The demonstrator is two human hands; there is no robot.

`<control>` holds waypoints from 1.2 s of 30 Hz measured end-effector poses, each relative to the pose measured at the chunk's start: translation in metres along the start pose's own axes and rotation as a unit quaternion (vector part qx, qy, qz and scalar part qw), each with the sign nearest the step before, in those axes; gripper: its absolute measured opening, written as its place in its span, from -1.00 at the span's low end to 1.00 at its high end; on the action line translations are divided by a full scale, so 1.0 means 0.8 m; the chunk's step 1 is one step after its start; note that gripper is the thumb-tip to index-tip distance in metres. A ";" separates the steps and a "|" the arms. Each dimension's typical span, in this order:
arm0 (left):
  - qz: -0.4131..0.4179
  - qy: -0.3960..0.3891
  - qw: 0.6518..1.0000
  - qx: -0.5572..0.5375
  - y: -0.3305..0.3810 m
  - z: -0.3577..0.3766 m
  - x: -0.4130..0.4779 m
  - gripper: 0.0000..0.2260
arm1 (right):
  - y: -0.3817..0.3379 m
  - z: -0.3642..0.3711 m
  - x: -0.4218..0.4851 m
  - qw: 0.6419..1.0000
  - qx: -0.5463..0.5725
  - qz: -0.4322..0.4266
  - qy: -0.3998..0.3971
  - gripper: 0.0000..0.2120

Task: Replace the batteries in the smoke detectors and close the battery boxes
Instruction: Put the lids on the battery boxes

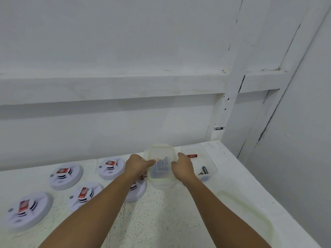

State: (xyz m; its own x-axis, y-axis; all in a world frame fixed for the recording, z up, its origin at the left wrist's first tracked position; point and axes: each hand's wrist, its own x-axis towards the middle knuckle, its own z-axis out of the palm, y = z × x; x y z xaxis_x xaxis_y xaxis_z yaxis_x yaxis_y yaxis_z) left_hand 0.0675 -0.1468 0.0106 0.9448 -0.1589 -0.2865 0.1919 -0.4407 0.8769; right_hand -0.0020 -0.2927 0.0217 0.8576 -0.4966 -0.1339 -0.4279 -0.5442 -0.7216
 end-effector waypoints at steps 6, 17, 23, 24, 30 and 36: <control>-0.003 0.003 1.000 -0.001 0.000 -0.001 -0.002 -0.66 | 0.007 0.004 -0.006 1.000 0.016 0.010 -0.011 -0.67; 0.057 0.041 0.990 0.121 0.007 0.007 0.004 -0.74 | 0.001 0.004 0.002 0.997 -0.048 -0.012 -0.059 -0.58; -0.014 0.010 0.998 0.058 0.011 0.005 0.024 -0.80 | -0.001 0.002 0.008 0.996 -0.039 -0.021 -0.074 -0.64; -0.029 0.000 0.999 0.038 0.010 0.003 0.027 -0.80 | -0.001 0.003 0.008 0.996 -0.032 -0.023 -0.076 -0.66; -0.045 -0.040 0.998 0.015 0.012 0.000 0.033 -0.83 | 0.004 0.000 0.011 0.996 -0.012 -0.030 -0.079 -0.65; -0.052 -0.035 0.998 -0.008 0.012 -0.001 0.032 -0.86 | 0.013 0.010 0.017 0.996 0.063 0.015 -0.059 -0.64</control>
State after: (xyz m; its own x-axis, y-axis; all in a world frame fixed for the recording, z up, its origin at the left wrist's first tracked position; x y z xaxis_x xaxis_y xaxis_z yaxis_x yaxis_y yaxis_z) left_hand 0.0938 -0.1545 0.0122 0.8990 -0.1744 -0.4017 0.2921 -0.4443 0.8469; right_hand 0.0076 -0.2994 0.0067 0.8756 -0.4245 -0.2302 -0.4212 -0.4380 -0.7942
